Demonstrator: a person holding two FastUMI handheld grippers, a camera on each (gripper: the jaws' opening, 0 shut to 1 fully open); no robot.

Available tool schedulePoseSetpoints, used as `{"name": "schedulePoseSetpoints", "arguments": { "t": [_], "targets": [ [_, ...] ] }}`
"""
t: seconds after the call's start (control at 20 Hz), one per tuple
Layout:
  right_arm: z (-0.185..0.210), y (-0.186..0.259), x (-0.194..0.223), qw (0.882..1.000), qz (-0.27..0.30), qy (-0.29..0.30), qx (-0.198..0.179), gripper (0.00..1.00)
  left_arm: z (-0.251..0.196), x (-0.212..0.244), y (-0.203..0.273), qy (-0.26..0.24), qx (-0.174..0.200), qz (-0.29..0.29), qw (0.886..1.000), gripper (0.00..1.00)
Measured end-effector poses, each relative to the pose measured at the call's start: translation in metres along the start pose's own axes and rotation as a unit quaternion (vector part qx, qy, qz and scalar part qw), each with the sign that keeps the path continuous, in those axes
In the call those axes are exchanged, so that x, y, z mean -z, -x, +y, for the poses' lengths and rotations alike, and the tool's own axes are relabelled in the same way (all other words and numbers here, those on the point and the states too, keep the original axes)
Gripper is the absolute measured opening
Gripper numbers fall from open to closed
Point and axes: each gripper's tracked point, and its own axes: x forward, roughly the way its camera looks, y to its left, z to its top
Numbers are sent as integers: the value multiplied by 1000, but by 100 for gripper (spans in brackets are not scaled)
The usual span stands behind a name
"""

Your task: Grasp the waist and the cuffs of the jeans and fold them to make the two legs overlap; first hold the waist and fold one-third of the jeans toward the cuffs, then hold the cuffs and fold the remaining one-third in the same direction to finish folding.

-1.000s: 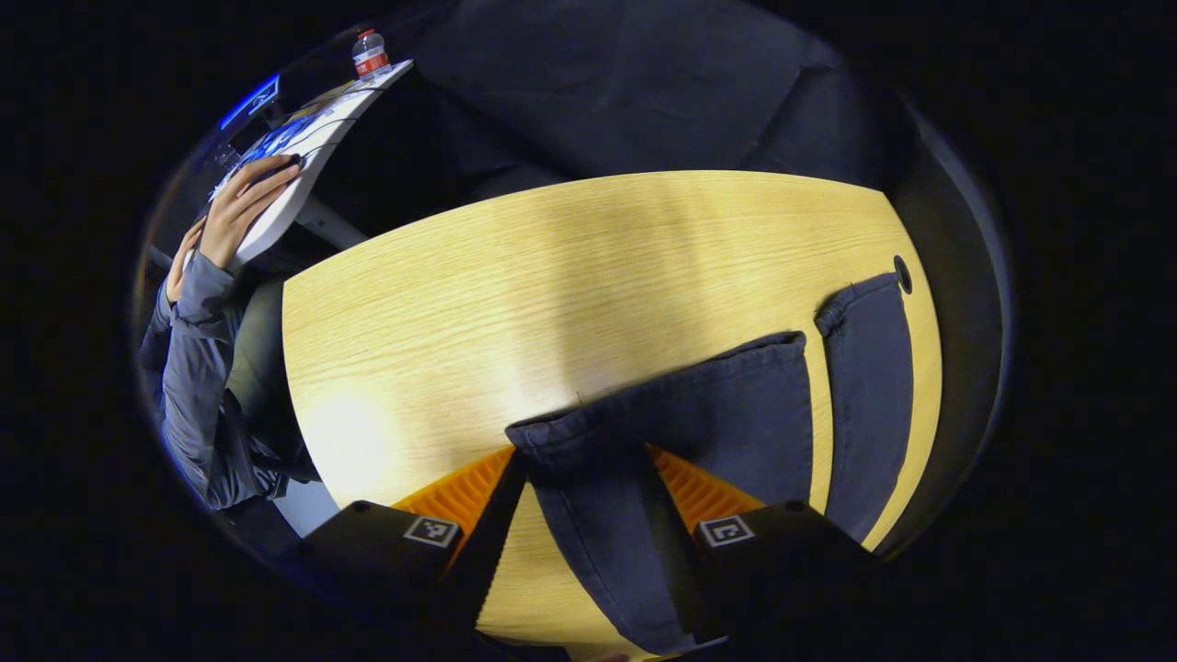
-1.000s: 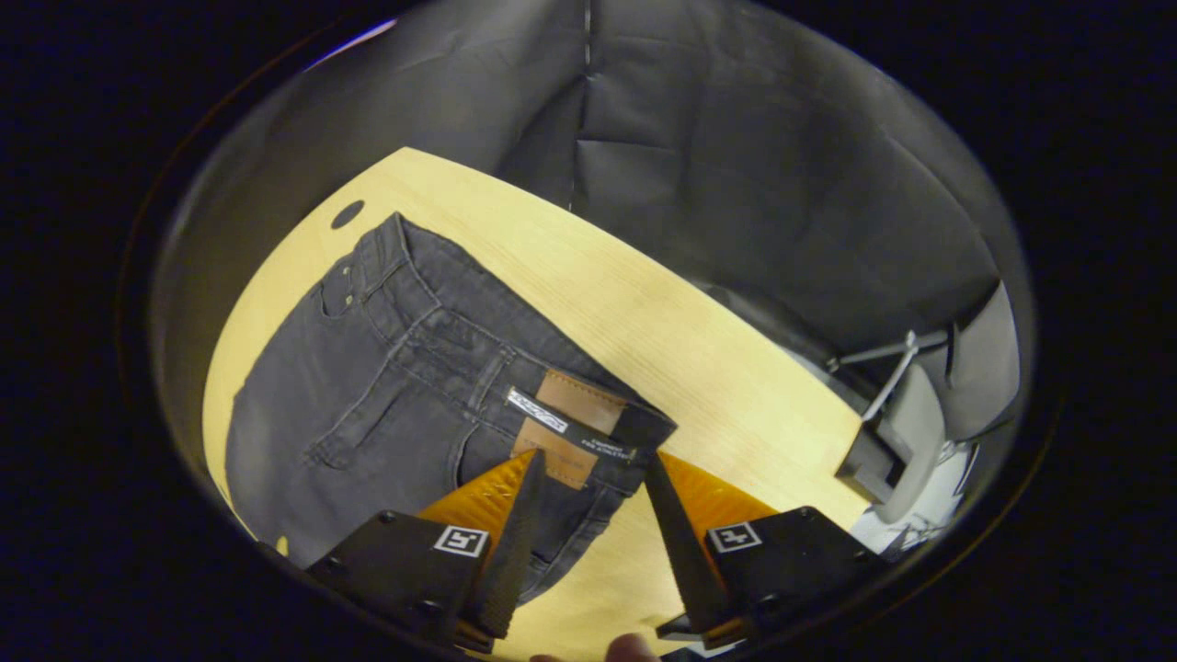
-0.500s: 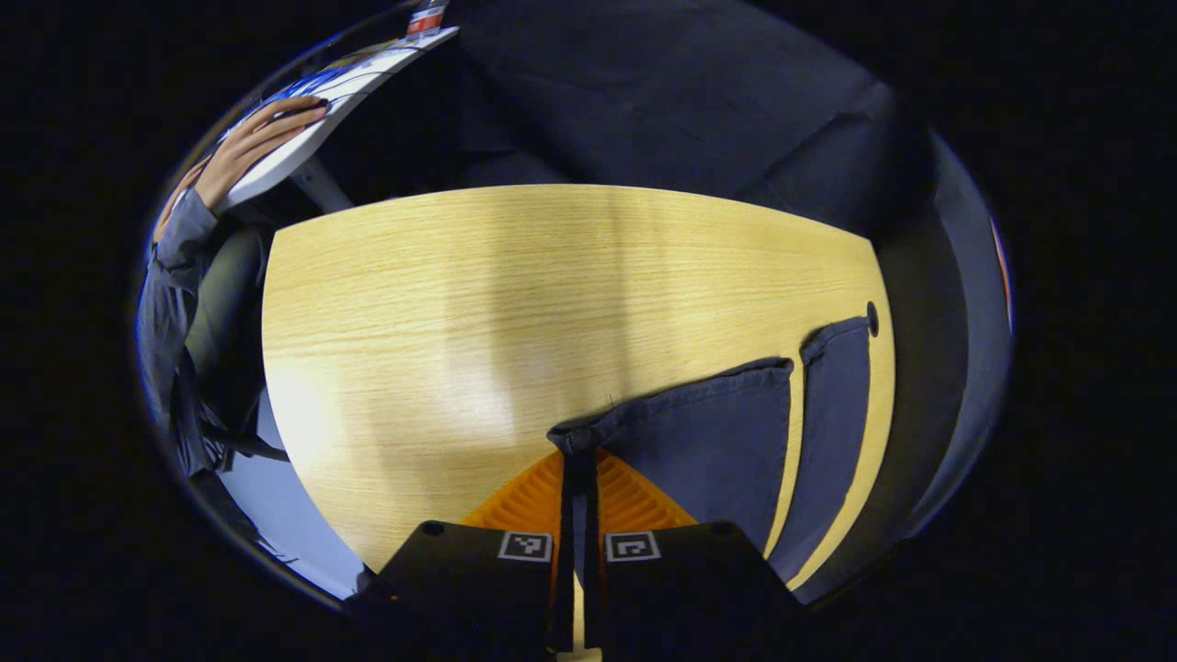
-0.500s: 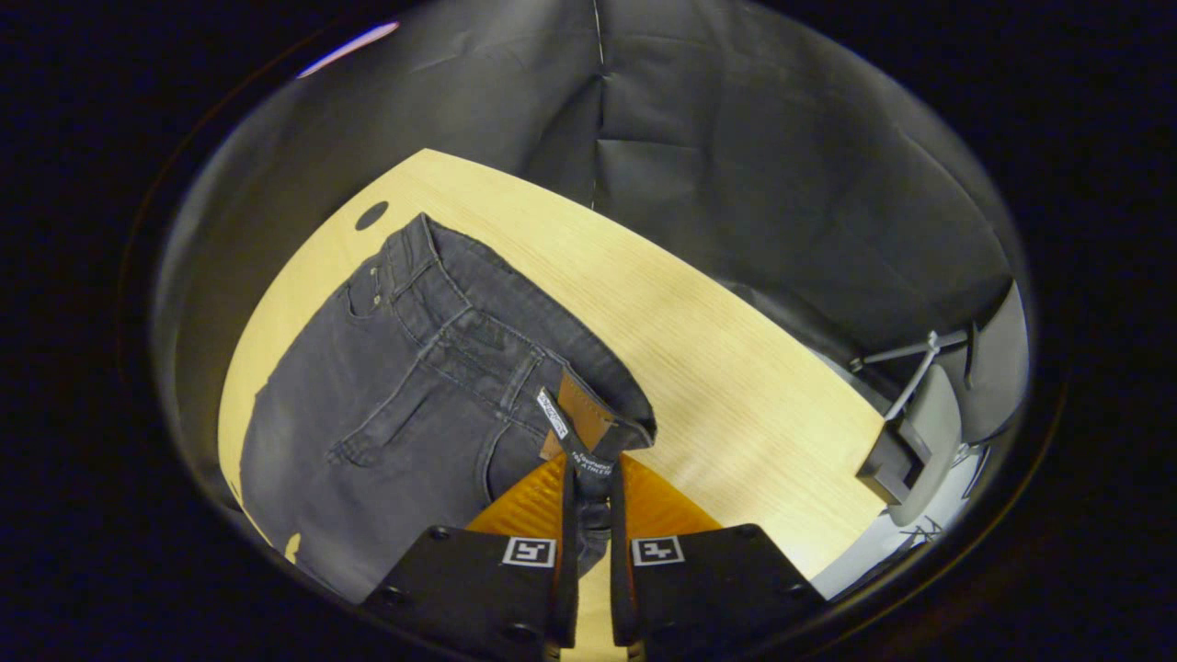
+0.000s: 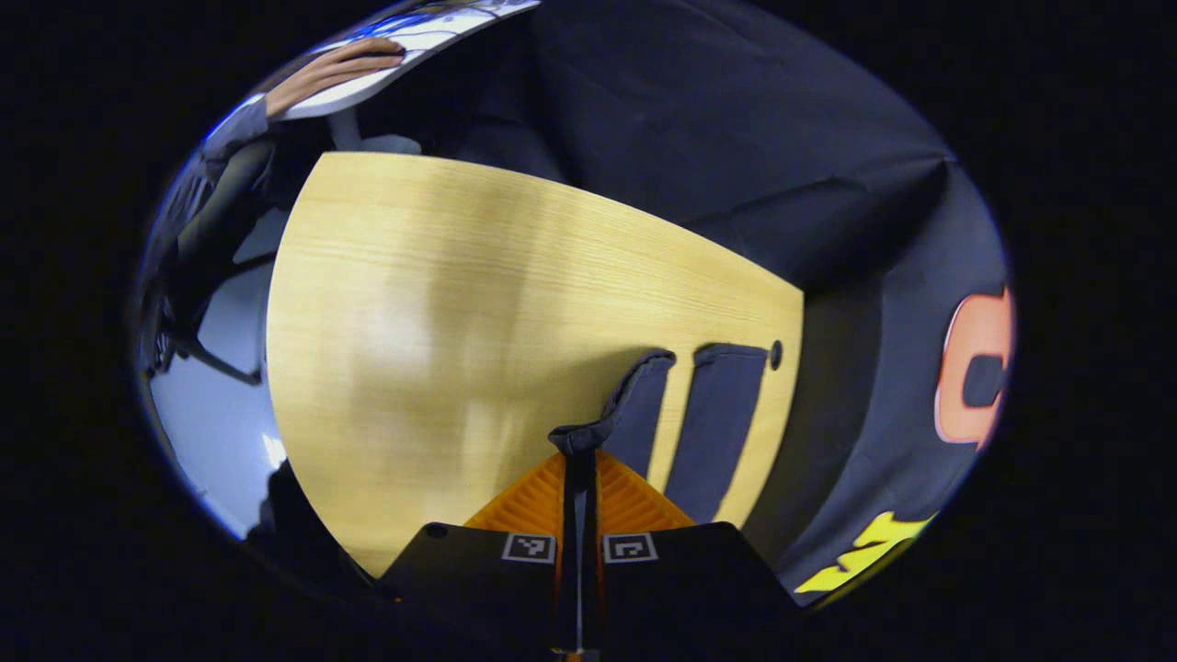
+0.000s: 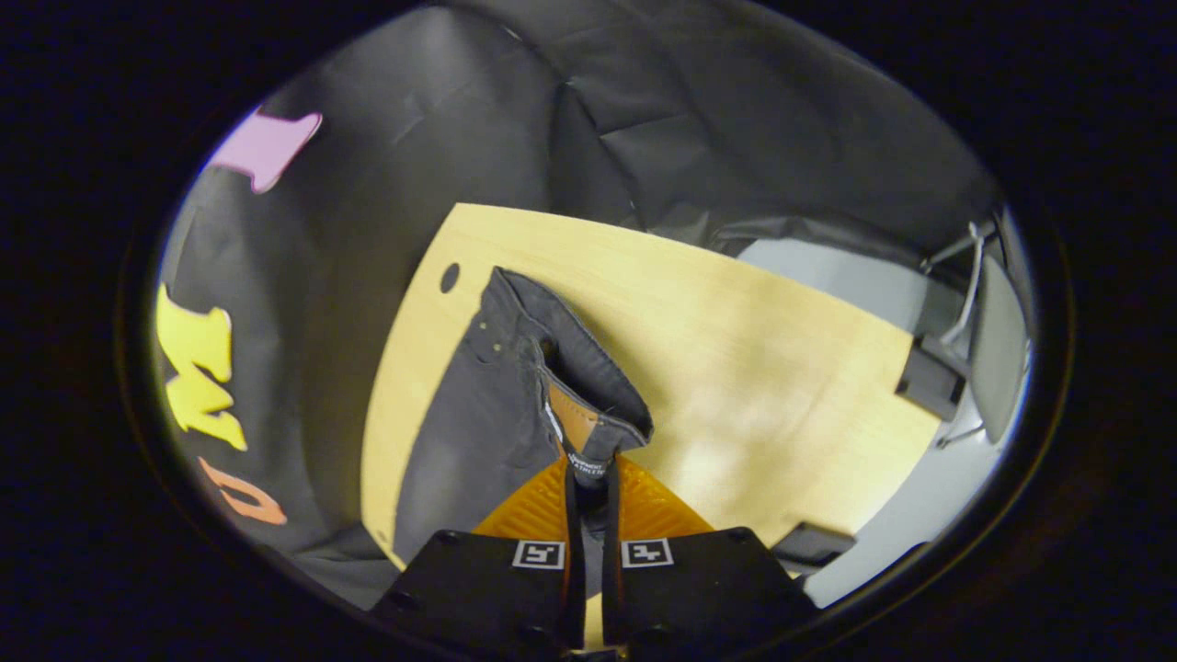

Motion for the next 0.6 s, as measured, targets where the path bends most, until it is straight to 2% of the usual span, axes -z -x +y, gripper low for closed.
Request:
{"name": "schedulePoseSetpoints", "arguments": {
  "t": [0.15, 0.2, 0.25, 0.3, 0.35, 0.6],
  "targets": [
    [27, 11, -5, 999, 11, -27, -28, 8, -13, -4, 10, 7, -31, -9, 999, 5],
    [35, 13, -6, 999, 14, -25, -31, 4, -23, -3, 10, 17, -30, -3, 999, 5],
    [44, 15, -6, 998, 22, -36, -38, 8, -32, -2, 10, 22, -25, 2, 999, 5],
    [57, 16, -7, 996, 36, -66, -51, 5, -46, -3, 8, 39, -15, 8, 999, 5],
    [62, 15, -13, 995, 38, -78, -51, 8, -55, -6, 6, 42, -16, 10, 999, 5],
    [108, 0, -44, 985, 84, -141, -43, 8, -110, -7, -14, 92, -41, 37, 994, 5]
  ]
}}
